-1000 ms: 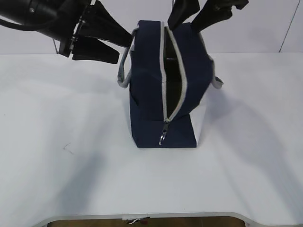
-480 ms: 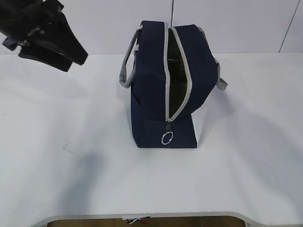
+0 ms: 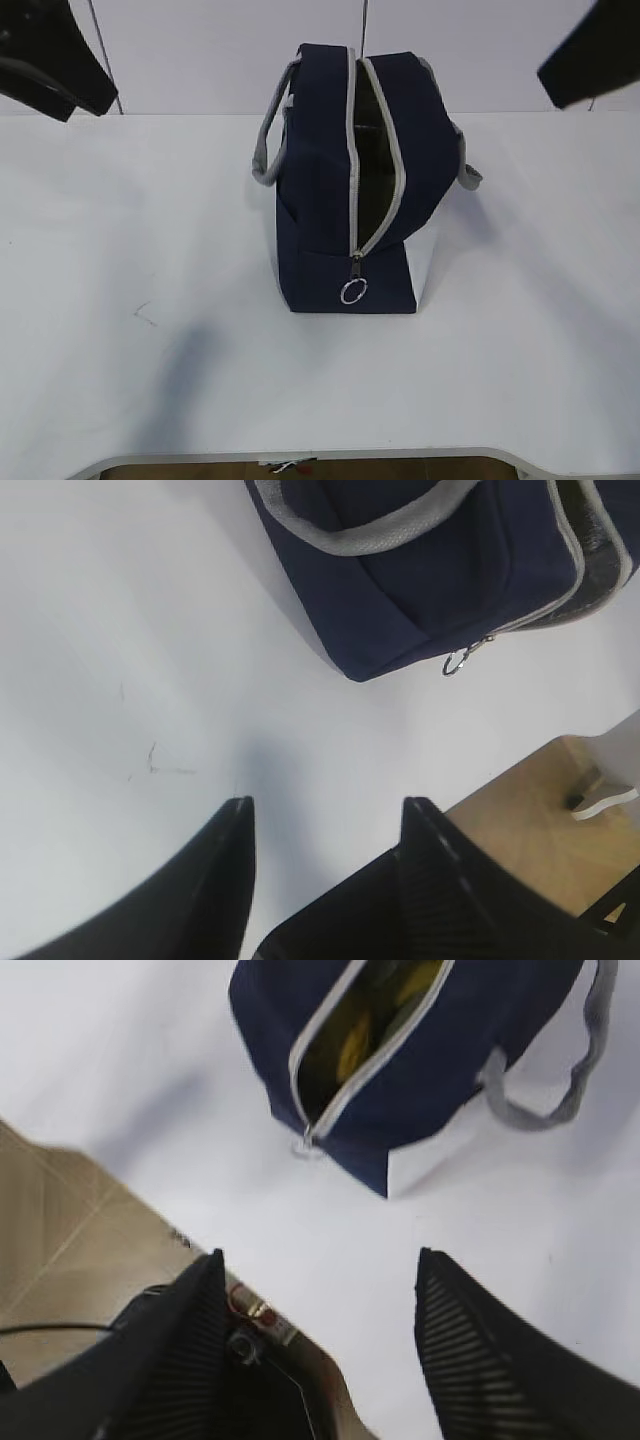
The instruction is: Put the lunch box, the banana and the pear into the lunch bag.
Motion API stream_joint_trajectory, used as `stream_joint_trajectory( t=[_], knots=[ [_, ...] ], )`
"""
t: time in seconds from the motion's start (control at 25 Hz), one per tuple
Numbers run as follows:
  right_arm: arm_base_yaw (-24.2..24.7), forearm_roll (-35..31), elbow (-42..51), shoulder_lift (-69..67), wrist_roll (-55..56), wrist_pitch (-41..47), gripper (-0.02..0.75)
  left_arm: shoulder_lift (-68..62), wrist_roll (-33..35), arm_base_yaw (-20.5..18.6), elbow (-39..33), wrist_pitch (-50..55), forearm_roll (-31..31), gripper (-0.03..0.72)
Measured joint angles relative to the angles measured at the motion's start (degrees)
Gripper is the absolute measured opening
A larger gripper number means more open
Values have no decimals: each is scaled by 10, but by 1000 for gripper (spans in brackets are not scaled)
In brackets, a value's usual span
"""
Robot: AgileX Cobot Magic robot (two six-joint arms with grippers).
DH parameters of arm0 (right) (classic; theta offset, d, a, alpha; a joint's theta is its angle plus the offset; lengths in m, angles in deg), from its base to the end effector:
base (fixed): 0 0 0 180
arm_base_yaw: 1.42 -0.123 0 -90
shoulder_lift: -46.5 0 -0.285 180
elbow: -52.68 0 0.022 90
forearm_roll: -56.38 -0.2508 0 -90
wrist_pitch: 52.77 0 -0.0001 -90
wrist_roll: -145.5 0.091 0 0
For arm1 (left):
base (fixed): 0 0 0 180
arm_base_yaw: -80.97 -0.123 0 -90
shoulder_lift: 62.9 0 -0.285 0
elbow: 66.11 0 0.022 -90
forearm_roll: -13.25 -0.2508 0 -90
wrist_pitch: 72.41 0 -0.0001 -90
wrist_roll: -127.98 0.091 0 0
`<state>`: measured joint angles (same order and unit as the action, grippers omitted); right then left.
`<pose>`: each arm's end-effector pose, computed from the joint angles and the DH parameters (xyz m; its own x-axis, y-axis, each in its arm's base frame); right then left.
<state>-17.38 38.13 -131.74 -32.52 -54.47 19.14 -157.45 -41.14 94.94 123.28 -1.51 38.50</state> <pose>0.2143 0.0895 0.4188 -0.6660 -0.4328 -0.6076 -0.6049 0.7899 0.1005 0.2889 -0.1097 0.3752 -0.8588 0.2483 -0.4481 0.4230 0.8372 -0.3467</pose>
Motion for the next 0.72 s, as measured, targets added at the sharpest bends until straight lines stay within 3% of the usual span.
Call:
stream_joint_trajectory(
  t=[0.2,0.44,0.72],
  knots=[
    [0,1,42,42,-13,-6,481,10,-1,0,0,0,-1,344],
    [0,-15,57,20,-5,-104,481,10,-1,0,0,0,-1,338],
    [-26,-2,210,14,-4,-236,444,10,-1,0,0,0,1,330]
  ],
)
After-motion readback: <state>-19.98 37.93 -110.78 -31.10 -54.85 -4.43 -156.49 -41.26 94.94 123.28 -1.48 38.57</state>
